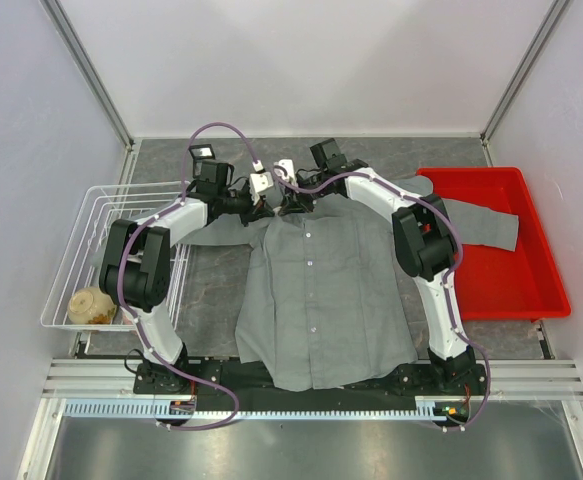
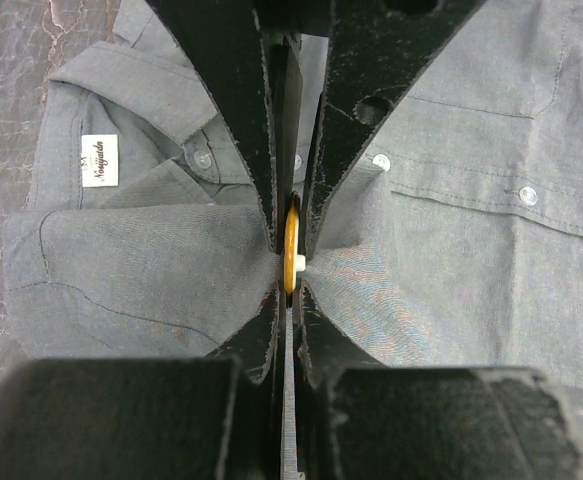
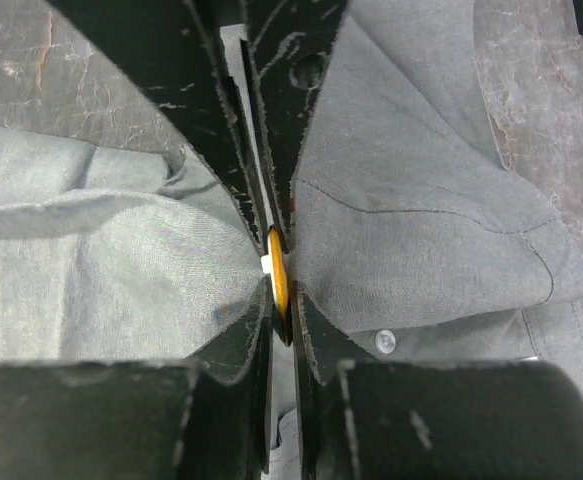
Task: Pin the brooch onto the clothing
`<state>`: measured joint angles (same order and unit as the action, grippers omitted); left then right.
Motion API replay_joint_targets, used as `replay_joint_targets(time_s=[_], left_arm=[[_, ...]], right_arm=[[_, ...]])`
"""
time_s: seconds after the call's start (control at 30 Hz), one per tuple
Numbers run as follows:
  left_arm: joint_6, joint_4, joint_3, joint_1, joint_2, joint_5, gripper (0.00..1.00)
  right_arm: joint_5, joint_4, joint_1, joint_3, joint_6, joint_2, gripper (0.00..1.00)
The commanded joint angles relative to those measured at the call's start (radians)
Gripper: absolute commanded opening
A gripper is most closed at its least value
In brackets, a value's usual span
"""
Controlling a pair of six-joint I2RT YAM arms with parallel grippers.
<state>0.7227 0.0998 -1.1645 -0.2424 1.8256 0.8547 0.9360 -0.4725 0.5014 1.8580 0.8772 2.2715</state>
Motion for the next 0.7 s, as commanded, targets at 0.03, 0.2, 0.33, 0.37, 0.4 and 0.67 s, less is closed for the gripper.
replay_joint_targets(time_s=[0.03,0.2,0.33,0.37,0.4,0.67], left_arm=[[0.026,-0.041,0.014,-0.020,-0.048,0.076,0.02],[0.015,-0.046,0.026,-0.020,-0.057,0.075,0.02],[0.017,-0.048,0.037,-0.018,-0.066,0.073,0.02],[0.017,-0.048,0.042,-0.020,-0.068,0.072,0.02],[0.017,-0.048,0.043,-0.018,-0.071,0.070,0.02],[0.024,-0.038,0.060,-0.017,-0.081,0.058,0.02]], right_arm=[[-0.072,0.107,0.012,0.066,-0.128,0.026,0.10],[-0.057,0.126,0.008,0.063,-0.158,0.025,0.09],[-0.055,0.165,-0.001,0.061,-0.217,0.031,0.07],[-0.048,0.176,-0.004,0.061,-0.234,0.031,0.06],[-0.042,0.193,-0.009,0.060,-0.253,0.031,0.06],[-0.005,0.299,-0.031,0.012,-0.323,0.011,0.07]])
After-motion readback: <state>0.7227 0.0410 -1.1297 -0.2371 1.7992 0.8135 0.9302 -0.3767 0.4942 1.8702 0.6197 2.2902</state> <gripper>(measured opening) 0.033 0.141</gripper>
